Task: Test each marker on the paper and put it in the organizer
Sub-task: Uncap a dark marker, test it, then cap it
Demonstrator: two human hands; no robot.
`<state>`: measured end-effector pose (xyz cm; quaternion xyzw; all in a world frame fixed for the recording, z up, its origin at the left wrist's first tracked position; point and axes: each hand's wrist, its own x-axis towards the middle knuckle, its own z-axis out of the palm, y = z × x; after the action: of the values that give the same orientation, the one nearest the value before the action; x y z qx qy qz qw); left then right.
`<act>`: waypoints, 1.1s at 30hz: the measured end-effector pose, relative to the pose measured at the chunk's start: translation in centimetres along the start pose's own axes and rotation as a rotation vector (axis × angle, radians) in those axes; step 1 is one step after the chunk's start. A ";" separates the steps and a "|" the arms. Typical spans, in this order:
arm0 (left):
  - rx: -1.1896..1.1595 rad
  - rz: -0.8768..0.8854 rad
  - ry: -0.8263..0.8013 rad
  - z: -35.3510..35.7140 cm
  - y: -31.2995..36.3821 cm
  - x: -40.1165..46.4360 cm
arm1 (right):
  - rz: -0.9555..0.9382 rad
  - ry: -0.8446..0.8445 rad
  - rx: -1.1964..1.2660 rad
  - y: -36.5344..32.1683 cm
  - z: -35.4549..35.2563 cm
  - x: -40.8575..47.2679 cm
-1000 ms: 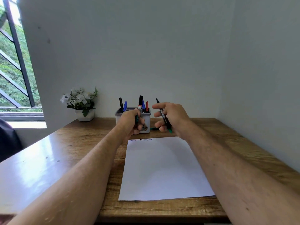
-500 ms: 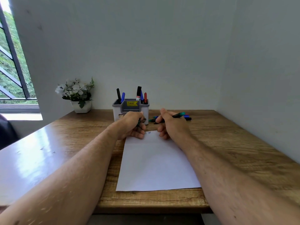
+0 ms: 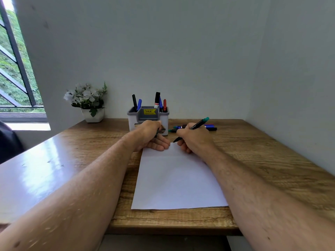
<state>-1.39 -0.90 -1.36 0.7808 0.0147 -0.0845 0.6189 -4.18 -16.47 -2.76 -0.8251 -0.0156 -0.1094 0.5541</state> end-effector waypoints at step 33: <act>0.021 -0.049 0.048 -0.1 -0.2 0.5 | -0.030 0.010 -0.129 -0.3 0.1 0.1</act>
<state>-0.88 -0.82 -1.63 0.7885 0.0477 -0.0812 0.6078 -4.10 -16.24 -2.49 -0.8582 -0.0179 -0.1226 0.4981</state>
